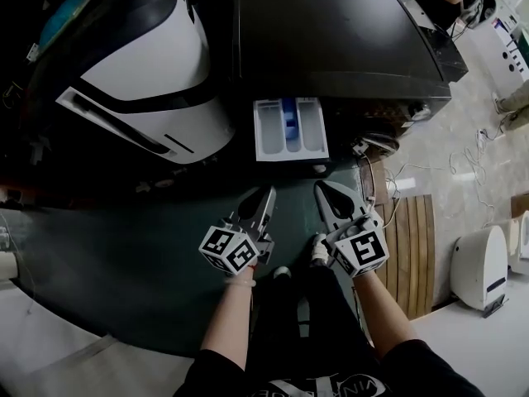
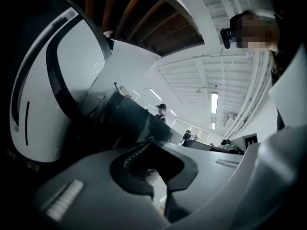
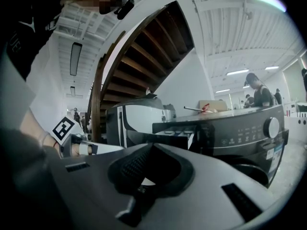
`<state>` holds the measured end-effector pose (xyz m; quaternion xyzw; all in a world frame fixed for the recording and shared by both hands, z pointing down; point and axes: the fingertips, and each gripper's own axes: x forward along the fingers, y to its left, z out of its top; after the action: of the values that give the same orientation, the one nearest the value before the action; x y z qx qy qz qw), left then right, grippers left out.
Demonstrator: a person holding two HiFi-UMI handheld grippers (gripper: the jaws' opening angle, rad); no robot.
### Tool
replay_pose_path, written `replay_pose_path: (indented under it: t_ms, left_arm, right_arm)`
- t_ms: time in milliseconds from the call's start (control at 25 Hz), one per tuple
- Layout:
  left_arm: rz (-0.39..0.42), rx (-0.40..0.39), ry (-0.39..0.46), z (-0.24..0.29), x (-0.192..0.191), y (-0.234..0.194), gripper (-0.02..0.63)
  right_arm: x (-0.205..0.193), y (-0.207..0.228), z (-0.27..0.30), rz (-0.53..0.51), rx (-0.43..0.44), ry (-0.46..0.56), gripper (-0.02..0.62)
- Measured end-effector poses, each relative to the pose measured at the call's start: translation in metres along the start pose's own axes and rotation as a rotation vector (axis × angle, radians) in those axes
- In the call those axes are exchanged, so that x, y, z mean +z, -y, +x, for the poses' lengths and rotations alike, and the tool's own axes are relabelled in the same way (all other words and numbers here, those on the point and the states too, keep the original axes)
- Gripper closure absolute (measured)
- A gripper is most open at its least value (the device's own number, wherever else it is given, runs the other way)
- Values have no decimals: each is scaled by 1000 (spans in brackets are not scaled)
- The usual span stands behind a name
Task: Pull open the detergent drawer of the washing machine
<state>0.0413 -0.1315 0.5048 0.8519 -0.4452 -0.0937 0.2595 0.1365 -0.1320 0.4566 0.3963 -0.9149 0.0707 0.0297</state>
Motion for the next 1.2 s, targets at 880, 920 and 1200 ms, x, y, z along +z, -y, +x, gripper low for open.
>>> replay_pose_path:
  t_ms: [880, 920, 1200]
  left_arm:
    - [238, 76, 29, -27, 89, 40, 597]
    - [242, 79, 29, -28, 91, 41, 597]
    - [250, 113, 65, -39, 115, 46, 597]
  right_arm:
    - [83, -6, -24, -25, 23, 38, 584]
    - [83, -6, -25, -35, 24, 36, 584]
    - [94, -8, -29, -56, 34, 35, 584]
